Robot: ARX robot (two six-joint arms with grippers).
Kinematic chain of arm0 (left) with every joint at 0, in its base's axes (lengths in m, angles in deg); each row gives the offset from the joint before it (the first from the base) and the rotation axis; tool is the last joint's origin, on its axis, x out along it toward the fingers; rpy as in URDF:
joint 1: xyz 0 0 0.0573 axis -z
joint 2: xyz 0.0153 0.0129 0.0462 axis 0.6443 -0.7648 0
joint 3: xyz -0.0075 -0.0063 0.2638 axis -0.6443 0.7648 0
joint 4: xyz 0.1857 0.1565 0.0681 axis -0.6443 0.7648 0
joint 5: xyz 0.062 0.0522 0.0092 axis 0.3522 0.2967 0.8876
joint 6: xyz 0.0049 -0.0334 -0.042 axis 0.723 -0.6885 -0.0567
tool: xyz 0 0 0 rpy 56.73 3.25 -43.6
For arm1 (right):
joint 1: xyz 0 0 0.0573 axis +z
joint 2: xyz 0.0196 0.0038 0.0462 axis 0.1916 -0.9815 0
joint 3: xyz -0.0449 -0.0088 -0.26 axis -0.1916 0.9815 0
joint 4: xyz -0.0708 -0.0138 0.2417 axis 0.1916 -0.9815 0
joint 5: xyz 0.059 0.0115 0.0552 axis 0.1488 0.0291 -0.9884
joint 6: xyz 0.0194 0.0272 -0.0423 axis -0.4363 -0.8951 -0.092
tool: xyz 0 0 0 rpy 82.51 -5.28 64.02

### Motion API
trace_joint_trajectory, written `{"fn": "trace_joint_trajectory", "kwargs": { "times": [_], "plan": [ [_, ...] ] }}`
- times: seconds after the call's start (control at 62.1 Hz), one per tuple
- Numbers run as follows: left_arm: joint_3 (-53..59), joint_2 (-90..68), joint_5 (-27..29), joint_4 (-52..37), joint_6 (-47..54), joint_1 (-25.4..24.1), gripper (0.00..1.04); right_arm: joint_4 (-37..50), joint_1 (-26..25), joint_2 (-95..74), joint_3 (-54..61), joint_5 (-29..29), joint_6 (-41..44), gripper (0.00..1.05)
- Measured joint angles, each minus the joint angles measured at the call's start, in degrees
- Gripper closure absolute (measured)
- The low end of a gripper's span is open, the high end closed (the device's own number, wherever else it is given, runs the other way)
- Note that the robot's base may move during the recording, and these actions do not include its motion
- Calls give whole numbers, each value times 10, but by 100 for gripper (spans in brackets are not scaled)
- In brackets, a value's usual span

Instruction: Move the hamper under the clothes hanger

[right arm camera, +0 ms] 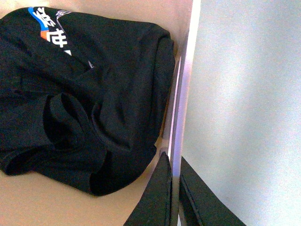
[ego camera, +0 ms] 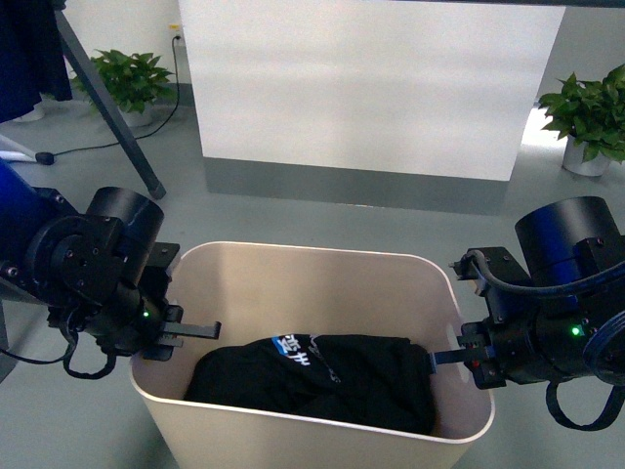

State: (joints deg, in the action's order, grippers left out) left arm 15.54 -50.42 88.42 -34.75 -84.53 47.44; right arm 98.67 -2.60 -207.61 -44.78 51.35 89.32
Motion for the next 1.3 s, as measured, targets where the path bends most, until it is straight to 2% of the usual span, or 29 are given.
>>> {"fn": "trace_joint_trajectory", "kwargs": {
  "times": [0.37,0.531,0.563,0.596,0.676,0.708,0.773,0.918,1.079,1.304],
  "plan": [
    [0,0,-17,0,0,21,101,0,-22,0,0,16,0,102],
    [0,0,-8,-2,0,17,101,0,-17,0,0,12,0,102],
    [8,0,-3,-23,-7,15,101,0,-14,0,0,12,0,102],
    [31,0,5,-85,-12,14,101,4,-13,0,2,12,-4,102],
    [74,-1,6,-209,-19,10,101,126,-8,-11,33,14,-44,102],
    [77,-3,5,-231,-23,9,101,169,-7,-19,33,15,-53,102],
    [68,-5,6,-250,-28,8,101,189,-7,-31,16,12,-64,102],
    [12,-10,5,-219,-37,5,101,129,-8,-52,-64,-2,-86,102],
    [-101,-82,2,-119,-28,6,101,33,-9,-120,-164,-9,-105,102],
    [-186,-145,7,-17,0,9,101,-24,-8,-172,-211,-5,-110,102]
  ]
}}
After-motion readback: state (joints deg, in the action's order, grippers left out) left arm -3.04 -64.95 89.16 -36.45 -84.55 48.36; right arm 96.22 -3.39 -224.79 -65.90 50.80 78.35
